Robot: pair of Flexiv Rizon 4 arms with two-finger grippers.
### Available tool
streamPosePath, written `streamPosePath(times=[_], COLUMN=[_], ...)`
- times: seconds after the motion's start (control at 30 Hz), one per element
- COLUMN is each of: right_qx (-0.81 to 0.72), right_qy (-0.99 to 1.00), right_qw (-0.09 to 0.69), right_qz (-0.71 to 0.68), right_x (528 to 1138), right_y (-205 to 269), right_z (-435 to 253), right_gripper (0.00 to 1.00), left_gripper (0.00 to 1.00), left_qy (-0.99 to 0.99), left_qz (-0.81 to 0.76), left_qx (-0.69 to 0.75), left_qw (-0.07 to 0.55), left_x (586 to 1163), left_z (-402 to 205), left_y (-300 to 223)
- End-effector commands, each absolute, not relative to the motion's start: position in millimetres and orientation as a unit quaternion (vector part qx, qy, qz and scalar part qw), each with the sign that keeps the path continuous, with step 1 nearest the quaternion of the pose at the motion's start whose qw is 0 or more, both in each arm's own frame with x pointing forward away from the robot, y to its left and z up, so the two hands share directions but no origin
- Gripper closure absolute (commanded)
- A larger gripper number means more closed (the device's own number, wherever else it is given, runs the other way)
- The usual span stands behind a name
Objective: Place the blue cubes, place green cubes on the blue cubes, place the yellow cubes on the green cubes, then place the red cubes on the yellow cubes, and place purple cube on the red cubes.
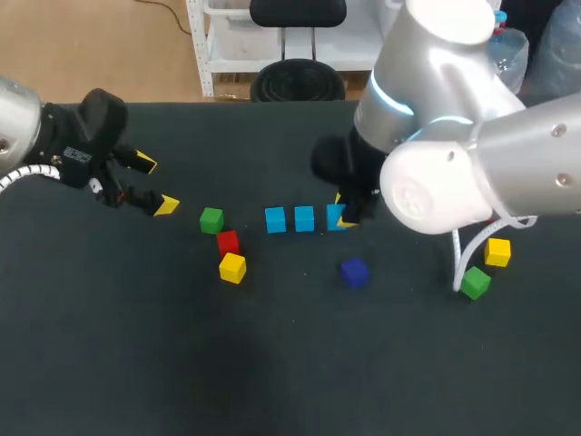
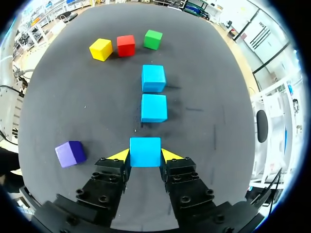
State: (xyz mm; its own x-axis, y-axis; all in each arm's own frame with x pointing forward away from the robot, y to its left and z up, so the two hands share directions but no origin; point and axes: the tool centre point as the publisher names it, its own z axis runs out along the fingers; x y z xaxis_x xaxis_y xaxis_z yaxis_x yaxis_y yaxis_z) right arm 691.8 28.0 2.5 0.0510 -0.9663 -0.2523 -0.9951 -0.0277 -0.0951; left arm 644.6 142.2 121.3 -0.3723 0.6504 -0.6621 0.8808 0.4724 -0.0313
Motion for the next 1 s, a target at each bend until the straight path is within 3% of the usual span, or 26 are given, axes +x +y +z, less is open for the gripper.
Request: streamPosePath(times=[0.03, 1.0], right_qx=[-0.715, -0.72], right_qy=[0.686, 0.681], right_qw=[0.121, 0.114], right_qz=[0.06, 0.067], right_x=[693.5, 701.6], right_y=[29.6, 35.1], right_z=[-0.6, -7.2], right_gripper=[1.0, 1.0], left_gripper=[0.0, 0.0], left_qy=[0.803, 0.803], left_qz=[-0.196, -0.196], left_qx=[0.476, 0.476], left_qw=[0.299, 0.299], left_x=[643.8, 643.8], left_z=[120.4, 120.4], left_y=[143.6, 143.6])
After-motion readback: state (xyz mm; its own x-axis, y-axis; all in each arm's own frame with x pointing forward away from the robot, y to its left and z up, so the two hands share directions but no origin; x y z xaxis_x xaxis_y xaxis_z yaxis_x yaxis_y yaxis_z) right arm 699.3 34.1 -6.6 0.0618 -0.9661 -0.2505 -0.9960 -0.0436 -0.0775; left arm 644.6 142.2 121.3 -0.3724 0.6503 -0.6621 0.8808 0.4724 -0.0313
